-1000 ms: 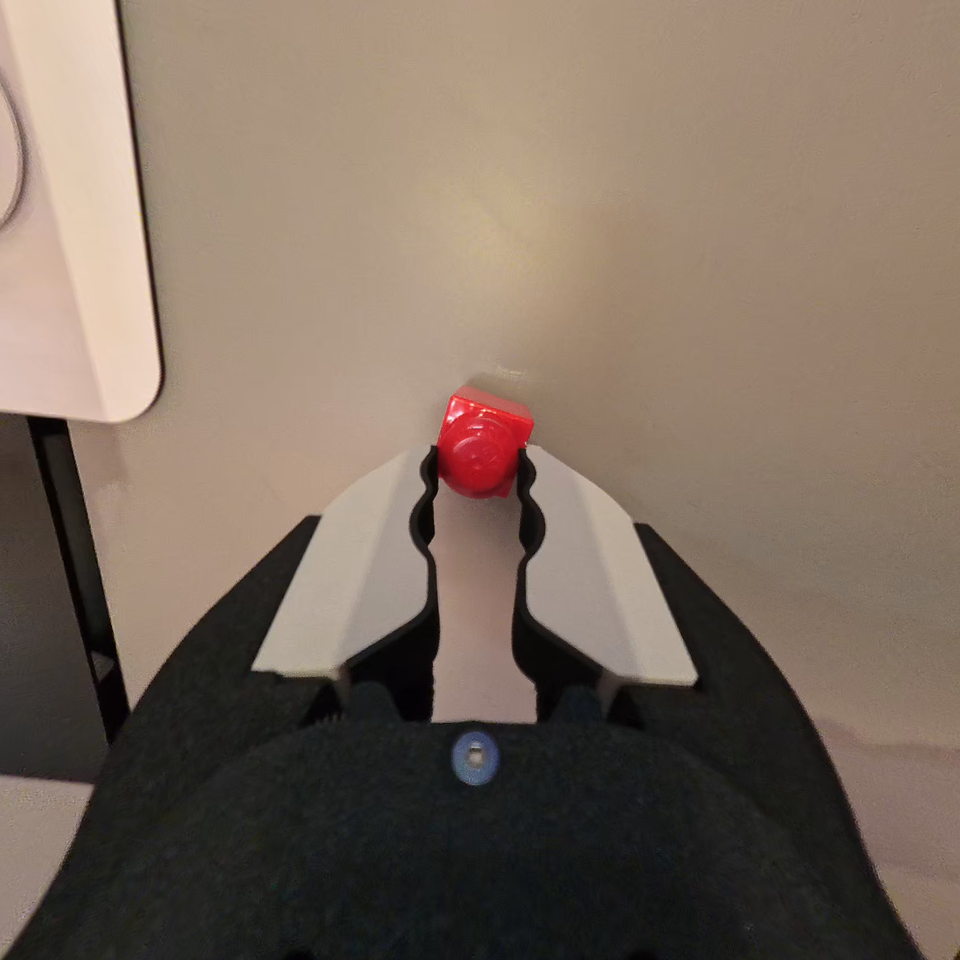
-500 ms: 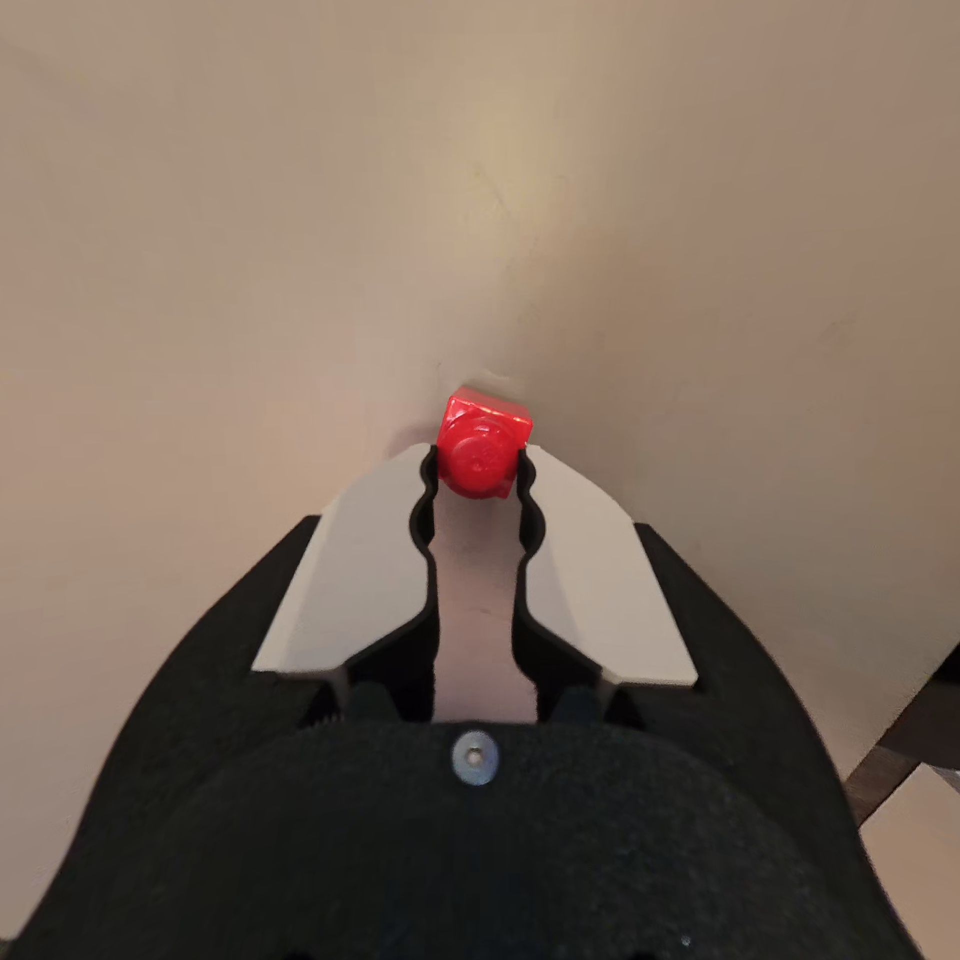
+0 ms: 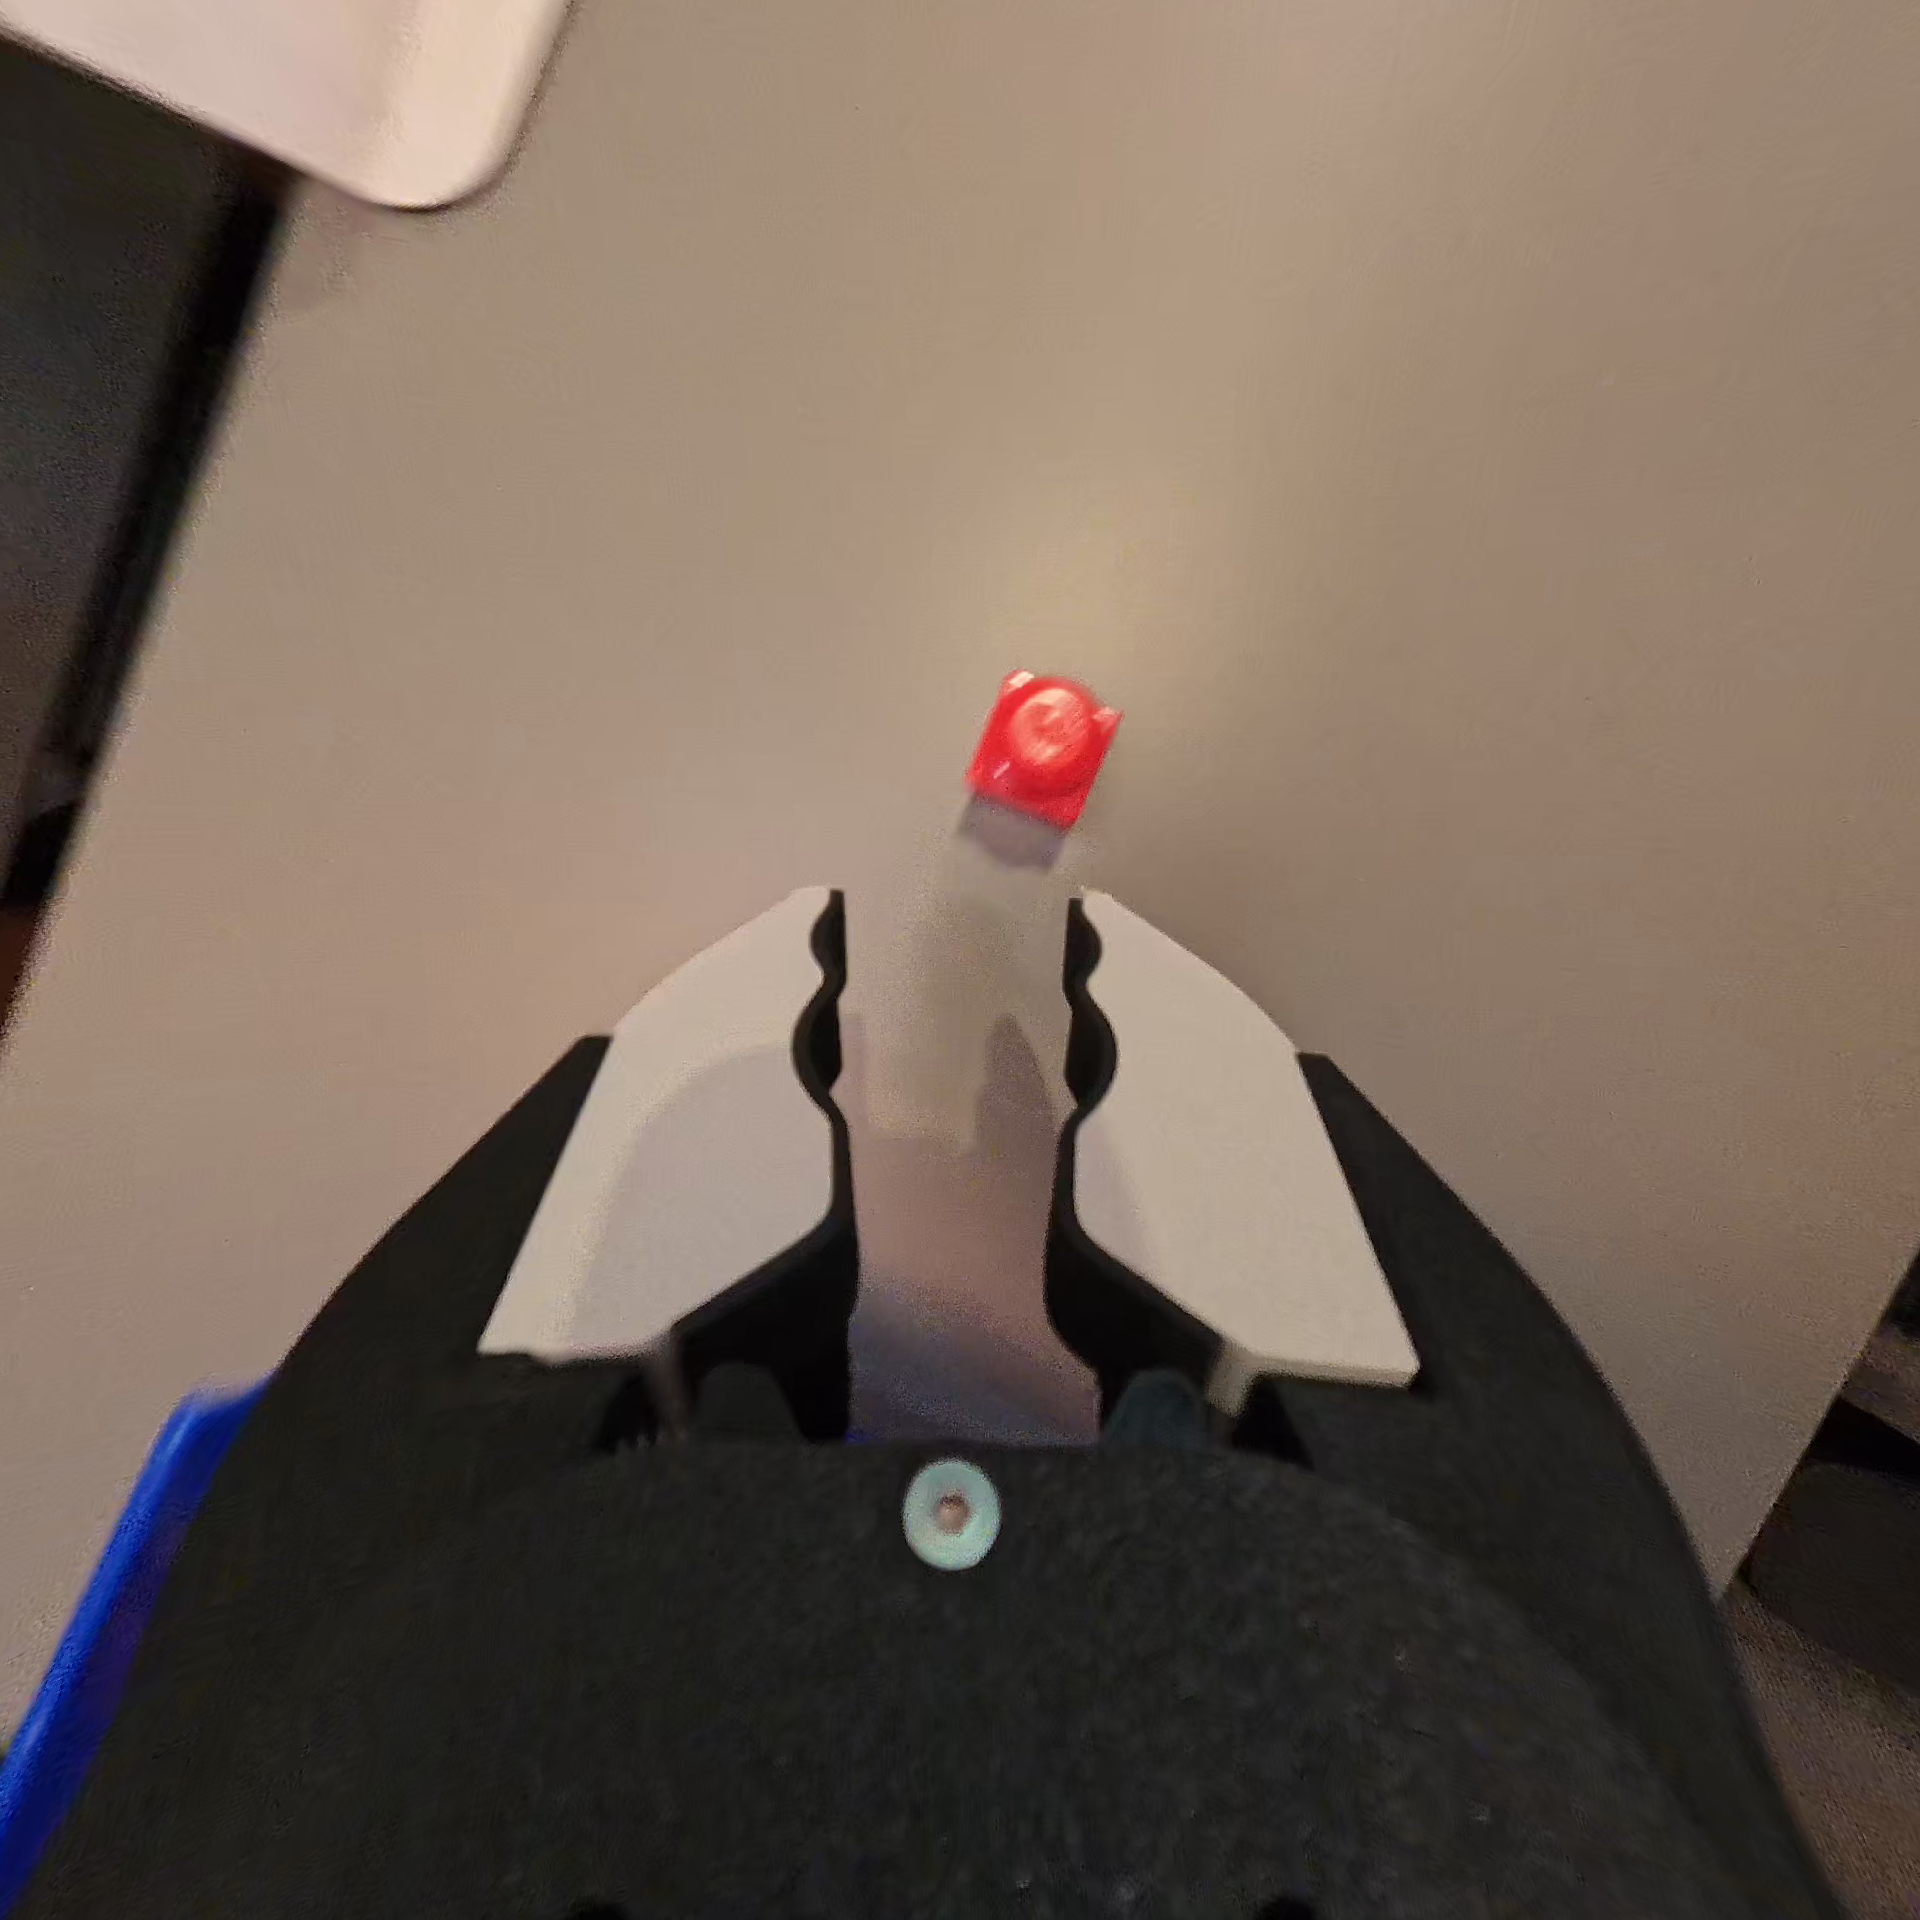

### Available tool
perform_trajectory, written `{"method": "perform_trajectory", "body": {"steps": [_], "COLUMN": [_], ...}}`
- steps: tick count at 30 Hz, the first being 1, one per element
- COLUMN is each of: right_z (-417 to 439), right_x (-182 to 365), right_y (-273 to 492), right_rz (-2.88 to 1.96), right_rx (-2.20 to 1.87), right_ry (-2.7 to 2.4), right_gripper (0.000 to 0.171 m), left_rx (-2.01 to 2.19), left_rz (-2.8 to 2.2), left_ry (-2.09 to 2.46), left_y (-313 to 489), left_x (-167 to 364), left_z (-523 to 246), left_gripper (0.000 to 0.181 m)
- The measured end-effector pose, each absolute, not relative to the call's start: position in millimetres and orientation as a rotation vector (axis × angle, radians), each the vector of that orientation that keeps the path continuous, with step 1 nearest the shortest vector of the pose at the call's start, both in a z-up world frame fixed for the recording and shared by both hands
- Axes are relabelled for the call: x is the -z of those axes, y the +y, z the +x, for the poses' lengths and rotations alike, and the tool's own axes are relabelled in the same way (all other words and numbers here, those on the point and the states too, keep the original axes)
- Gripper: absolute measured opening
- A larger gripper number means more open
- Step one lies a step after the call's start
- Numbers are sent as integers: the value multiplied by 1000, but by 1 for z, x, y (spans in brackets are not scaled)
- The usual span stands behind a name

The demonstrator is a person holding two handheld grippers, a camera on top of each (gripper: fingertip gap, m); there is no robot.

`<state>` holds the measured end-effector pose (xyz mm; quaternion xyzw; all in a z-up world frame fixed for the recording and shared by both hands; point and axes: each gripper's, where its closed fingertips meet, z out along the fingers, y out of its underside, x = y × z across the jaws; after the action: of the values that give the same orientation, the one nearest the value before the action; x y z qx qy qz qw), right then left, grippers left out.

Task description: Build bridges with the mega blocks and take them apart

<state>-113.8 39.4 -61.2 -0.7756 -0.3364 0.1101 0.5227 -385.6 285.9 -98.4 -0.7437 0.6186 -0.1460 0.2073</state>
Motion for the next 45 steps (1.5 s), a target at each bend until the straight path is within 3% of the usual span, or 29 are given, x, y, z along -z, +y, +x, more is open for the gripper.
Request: {"method": "perform_trajectory", "body": {"steps": [7,9,13,21,24,29,34,37,45], "right_z": [-124,-129,-142,-170,-178,-185,-184,-182,-173], "right_x": [70,71,68,71,68,66,69,72,77], "right_y": [42,45,52,64,69,72,75,77,75], "right_rz": [-1892,-1902,-1902,-1937,-1939,-1938,-1950,-1954,-1943], "right_rx": [-261,-260,-254,-248,-237,-215,-209,-208,-231], "right_ry": [-821,-836,-874,-950,-967,-986,-990,-990,-970], "right_gripper": [116,116,117,118,118,119,120,120,120], "left_rx": [297,361,374,293,353,323,204,156,152], "left_rz": [-2181,-2196,-2263,-2379,-2434,-2526,-2657,-2683,-2680], "left_ry": [1167,1038,1007,1216,1231,1241,1269,1302,1308], "left_y": [331,330,318,308,311,325,330,331,314], "left_x": [28,27,58,119,130,136,152,159,156], "left_z": [-546,-575,-608,-615,-603,-594,-599,-598,-615], "left_gripper": [41,34,38,44,54,53,50,36,35]}}
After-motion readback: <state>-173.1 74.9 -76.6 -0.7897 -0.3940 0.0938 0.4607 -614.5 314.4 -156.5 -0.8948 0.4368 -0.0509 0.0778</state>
